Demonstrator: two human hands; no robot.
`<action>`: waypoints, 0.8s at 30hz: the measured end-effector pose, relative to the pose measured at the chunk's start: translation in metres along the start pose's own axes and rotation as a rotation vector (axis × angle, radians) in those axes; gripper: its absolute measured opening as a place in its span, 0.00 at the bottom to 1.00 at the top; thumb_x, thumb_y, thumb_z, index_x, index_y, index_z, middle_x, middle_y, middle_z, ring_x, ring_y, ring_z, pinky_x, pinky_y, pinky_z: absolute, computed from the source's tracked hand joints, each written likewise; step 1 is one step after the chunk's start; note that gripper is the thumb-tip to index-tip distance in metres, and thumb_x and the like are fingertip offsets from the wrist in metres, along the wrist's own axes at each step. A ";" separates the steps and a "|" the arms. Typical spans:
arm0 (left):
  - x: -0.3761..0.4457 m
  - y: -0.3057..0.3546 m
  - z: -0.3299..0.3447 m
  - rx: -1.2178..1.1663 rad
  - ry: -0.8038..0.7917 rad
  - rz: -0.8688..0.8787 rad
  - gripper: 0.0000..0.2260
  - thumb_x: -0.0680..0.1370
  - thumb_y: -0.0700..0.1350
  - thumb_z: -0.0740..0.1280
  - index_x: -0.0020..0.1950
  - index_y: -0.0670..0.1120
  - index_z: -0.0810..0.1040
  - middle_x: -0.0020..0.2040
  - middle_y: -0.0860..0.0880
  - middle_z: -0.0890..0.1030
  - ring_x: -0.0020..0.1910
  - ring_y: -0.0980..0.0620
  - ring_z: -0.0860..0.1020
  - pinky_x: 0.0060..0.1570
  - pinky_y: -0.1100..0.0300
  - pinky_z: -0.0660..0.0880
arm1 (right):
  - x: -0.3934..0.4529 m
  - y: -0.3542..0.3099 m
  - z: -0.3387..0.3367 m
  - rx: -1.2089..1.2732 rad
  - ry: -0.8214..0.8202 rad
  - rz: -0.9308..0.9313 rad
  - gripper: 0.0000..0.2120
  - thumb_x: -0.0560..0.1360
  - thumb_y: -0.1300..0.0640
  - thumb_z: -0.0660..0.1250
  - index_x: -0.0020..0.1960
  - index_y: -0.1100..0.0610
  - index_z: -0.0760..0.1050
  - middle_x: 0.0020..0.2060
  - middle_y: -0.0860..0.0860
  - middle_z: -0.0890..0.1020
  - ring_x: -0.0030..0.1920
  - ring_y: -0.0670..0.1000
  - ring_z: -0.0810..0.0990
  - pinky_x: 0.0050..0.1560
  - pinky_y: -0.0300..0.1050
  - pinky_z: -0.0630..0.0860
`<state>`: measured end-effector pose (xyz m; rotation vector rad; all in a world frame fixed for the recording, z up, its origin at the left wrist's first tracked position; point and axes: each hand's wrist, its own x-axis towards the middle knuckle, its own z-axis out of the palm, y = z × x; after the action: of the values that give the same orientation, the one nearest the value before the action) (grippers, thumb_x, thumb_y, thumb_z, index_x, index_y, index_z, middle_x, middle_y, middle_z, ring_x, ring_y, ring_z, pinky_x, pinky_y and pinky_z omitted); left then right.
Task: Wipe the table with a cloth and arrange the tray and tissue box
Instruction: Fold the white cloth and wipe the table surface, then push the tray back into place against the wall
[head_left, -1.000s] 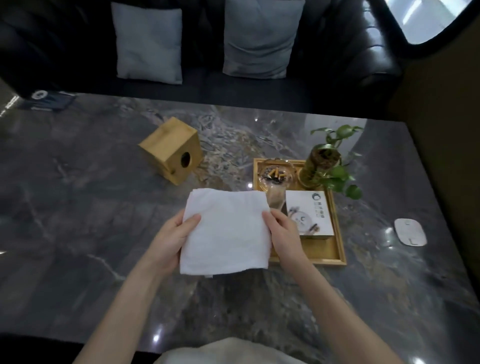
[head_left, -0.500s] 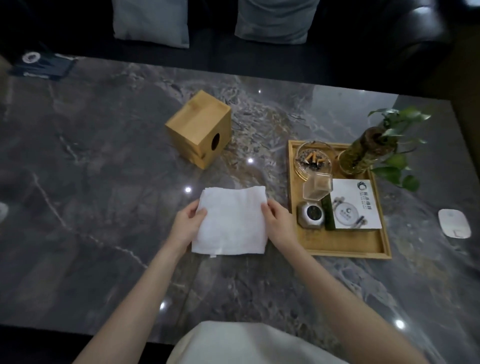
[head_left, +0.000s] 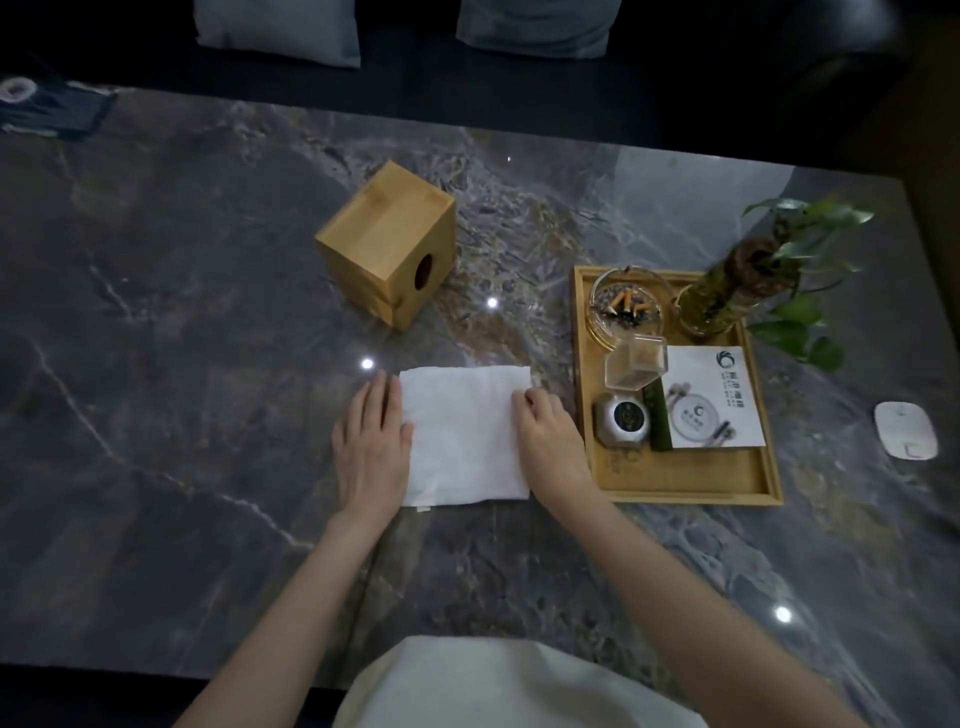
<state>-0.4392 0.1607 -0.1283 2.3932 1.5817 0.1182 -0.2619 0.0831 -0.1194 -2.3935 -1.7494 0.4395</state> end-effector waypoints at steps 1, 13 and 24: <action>0.000 -0.001 0.000 0.054 -0.013 0.018 0.21 0.77 0.45 0.59 0.69 0.40 0.66 0.69 0.40 0.70 0.67 0.40 0.69 0.58 0.42 0.71 | -0.001 0.000 -0.001 -0.038 -0.035 -0.029 0.24 0.67 0.69 0.68 0.62 0.68 0.68 0.53 0.62 0.77 0.49 0.61 0.77 0.45 0.51 0.77; 0.009 0.084 -0.023 -0.240 -0.085 0.156 0.18 0.79 0.45 0.54 0.62 0.40 0.75 0.67 0.39 0.72 0.68 0.42 0.67 0.68 0.50 0.61 | -0.034 0.029 -0.082 0.249 0.082 -0.056 0.14 0.79 0.55 0.55 0.62 0.57 0.70 0.52 0.57 0.82 0.50 0.57 0.80 0.48 0.51 0.76; 0.030 0.181 -0.005 -0.522 -0.063 0.108 0.12 0.79 0.43 0.59 0.58 0.41 0.75 0.54 0.41 0.78 0.51 0.45 0.76 0.46 0.60 0.66 | -0.068 0.165 -0.096 0.441 0.554 0.618 0.13 0.78 0.57 0.55 0.57 0.59 0.74 0.50 0.58 0.82 0.50 0.59 0.79 0.48 0.50 0.72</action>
<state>-0.2669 0.1220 -0.0771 2.0439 1.2072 0.4170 -0.1011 -0.0272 -0.0658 -2.3552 -0.6017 0.1636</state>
